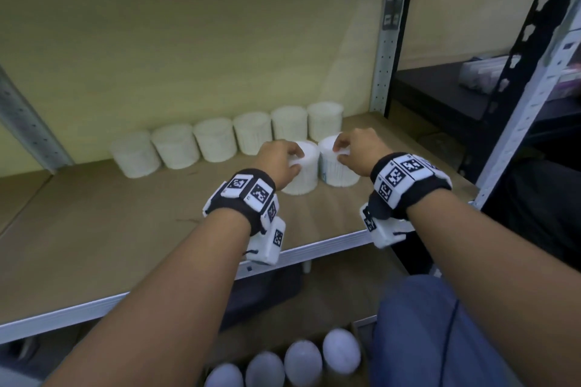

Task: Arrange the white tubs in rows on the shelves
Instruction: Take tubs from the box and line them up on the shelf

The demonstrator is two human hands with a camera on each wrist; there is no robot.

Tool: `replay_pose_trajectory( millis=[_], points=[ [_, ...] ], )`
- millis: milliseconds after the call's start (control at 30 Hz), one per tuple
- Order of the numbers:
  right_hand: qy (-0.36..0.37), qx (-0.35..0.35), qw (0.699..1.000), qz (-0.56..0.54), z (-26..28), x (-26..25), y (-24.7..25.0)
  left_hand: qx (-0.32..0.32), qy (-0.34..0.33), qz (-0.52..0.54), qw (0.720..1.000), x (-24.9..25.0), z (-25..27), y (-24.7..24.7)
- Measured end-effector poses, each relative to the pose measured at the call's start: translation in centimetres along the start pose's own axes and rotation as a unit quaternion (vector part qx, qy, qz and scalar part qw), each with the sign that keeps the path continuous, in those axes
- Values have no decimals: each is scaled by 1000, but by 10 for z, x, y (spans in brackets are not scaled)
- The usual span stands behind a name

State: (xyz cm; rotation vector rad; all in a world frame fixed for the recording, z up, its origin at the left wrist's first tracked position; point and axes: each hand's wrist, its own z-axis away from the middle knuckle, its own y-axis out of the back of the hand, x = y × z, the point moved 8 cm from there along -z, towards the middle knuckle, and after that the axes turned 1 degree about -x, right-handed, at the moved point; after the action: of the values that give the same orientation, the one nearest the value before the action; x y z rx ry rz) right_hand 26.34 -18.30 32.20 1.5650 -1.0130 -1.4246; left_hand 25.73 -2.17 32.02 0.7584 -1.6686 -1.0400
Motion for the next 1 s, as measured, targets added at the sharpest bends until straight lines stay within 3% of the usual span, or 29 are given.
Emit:
replay_pose_trajectory(
  millis=[300, 633, 900, 1000],
  points=[
    [-6, 23, 1000, 0, -42, 15, 3, 14, 3, 10, 1000, -2, -51, -12],
    [-11, 40, 999, -8, -66, 24, 3, 48, -6, 33, 998, -4, -72, -17],
    [4, 15, 1000, 9, -59, 22, 4, 14, 4, 15, 1000, -2, -73, -18],
    [9, 38, 999, -31, -41, 27, 14, 37, -13, 22, 999, 7, -59, -11]
  ],
)
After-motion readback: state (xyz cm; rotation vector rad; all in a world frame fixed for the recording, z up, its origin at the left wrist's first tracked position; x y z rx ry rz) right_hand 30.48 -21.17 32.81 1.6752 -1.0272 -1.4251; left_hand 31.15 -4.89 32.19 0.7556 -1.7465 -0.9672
